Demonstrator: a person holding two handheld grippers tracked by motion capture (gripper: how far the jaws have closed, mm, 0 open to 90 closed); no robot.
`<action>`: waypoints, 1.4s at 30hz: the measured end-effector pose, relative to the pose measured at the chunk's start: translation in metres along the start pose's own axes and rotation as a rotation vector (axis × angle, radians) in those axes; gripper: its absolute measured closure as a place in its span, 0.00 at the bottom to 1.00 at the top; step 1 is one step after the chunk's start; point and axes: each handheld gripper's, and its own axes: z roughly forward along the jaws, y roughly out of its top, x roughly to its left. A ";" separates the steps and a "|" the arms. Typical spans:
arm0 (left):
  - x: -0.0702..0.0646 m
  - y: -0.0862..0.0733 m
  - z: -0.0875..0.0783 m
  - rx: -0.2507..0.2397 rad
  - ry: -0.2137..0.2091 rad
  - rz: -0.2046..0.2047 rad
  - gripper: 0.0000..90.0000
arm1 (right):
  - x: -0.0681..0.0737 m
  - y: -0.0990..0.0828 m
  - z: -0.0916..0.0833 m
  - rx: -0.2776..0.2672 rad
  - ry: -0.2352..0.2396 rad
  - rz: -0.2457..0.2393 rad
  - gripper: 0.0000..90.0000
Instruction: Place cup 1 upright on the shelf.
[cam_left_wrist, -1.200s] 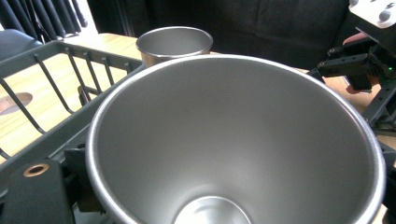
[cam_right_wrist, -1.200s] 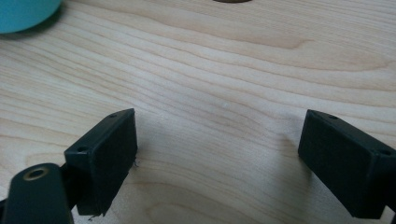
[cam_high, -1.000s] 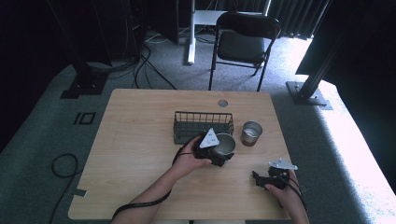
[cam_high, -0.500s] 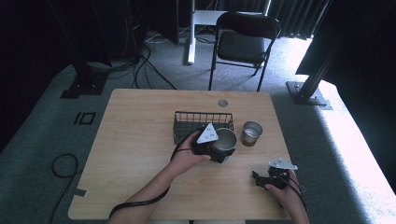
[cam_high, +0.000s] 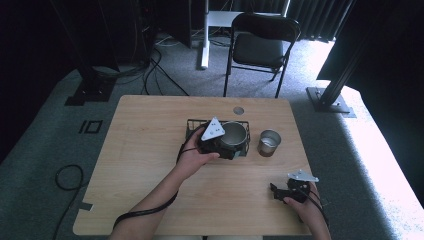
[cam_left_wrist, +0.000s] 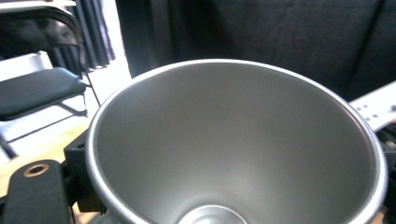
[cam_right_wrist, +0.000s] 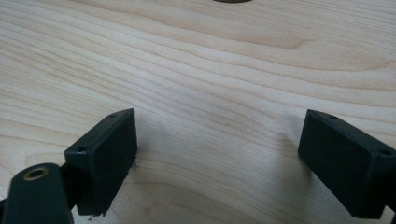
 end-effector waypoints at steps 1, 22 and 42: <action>0.002 0.002 -0.001 -0.003 0.010 -0.003 0.15 | 0.000 0.000 0.000 0.000 0.000 0.000 0.13; 0.045 0.010 -0.023 -0.079 0.350 -0.067 0.15 | 0.000 0.000 0.000 0.002 0.001 0.000 0.13; 0.084 -0.043 -0.012 -0.039 0.473 -0.187 0.15 | 0.000 0.000 0.000 0.002 0.001 0.000 0.13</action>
